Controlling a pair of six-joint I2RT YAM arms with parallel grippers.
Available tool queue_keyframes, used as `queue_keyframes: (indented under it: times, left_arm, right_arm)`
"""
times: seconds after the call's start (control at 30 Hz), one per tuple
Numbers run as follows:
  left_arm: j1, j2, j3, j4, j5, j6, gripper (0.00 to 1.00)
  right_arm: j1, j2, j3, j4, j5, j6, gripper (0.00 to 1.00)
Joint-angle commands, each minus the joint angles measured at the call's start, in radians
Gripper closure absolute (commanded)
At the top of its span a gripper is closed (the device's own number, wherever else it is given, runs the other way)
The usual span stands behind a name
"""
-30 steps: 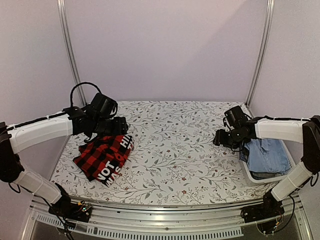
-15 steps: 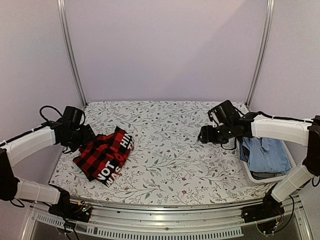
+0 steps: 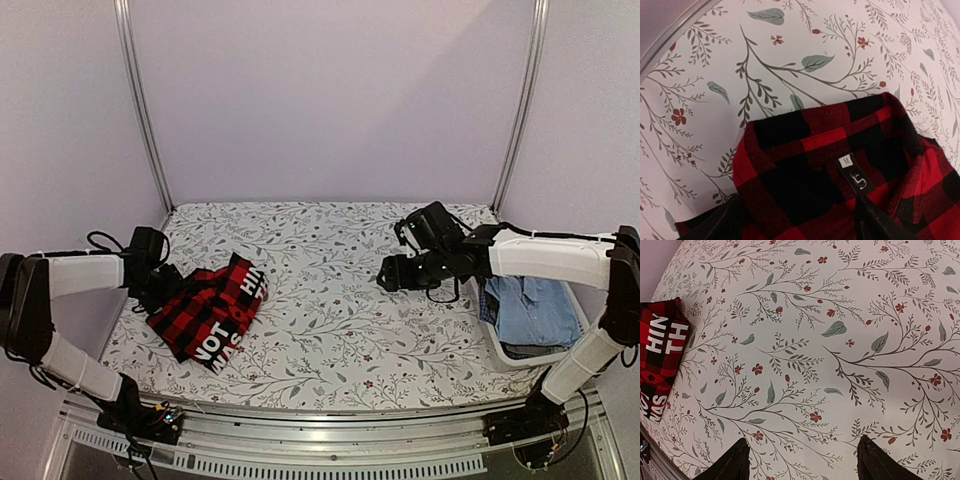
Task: Fold and stack the long sleeve shirts
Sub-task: Flatten out the square-folded shirt at the center of the board.
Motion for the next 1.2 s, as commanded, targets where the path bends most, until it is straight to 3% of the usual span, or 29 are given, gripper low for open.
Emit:
queue_keyframes:
  times: [0.0,0.17,0.27,0.43,0.53,0.73,0.77,0.8,0.87,0.93,1.0,1.17]
  left_arm:
    - [0.010,0.031,-0.024,0.118,0.075,0.052,0.34]
    - [-0.023,-0.029,-0.034,0.135,0.105,0.071,0.78]
    - [-0.086,-0.115,-0.013,0.101,0.094,0.077,0.97]
    - [-0.298,-0.216,0.047,0.060,0.075,0.035,1.00]
    - [-0.501,-0.210,0.088,0.101,0.058,-0.008,1.00]
    - [-0.867,0.062,0.305,0.202,0.047,0.050,1.00]
    - [-0.908,0.123,0.364,0.185,0.045,0.077,0.99]
    - [-0.939,0.185,0.429,0.152,0.034,0.104,0.92]
    - [-0.968,0.264,0.528,0.092,0.004,0.139,0.49]
    - [-0.967,0.277,0.563,0.075,-0.005,0.149,0.26]
    - [-0.954,0.251,0.570,0.067,-0.023,0.159,0.20]
    - [-0.857,0.146,0.512,-0.062,-0.093,0.112,0.18]
  right_arm:
    - [0.014,0.007,0.022,0.019,-0.001,-0.005,0.28]
    - [0.019,0.000,0.023,0.021,-0.002,-0.003,0.28]
    - [0.021,-0.003,0.028,0.023,-0.003,0.000,0.28]
    - [0.022,-0.005,0.045,0.022,0.005,-0.002,0.28]
    - [0.022,-0.003,0.048,0.023,0.020,-0.001,0.28]
    - [0.021,0.001,0.050,0.007,0.084,0.031,0.28]
    - [0.022,0.000,0.050,0.004,0.093,0.038,0.28]
    - [0.022,0.000,0.048,0.003,0.101,0.045,0.28]
    - [0.022,0.000,0.049,0.000,0.098,0.058,0.27]
    - [0.022,0.003,0.052,0.002,0.074,0.063,0.27]
    - [0.027,0.006,0.049,0.015,0.052,0.065,0.27]
    - [0.079,0.011,0.051,0.041,0.028,0.047,0.24]
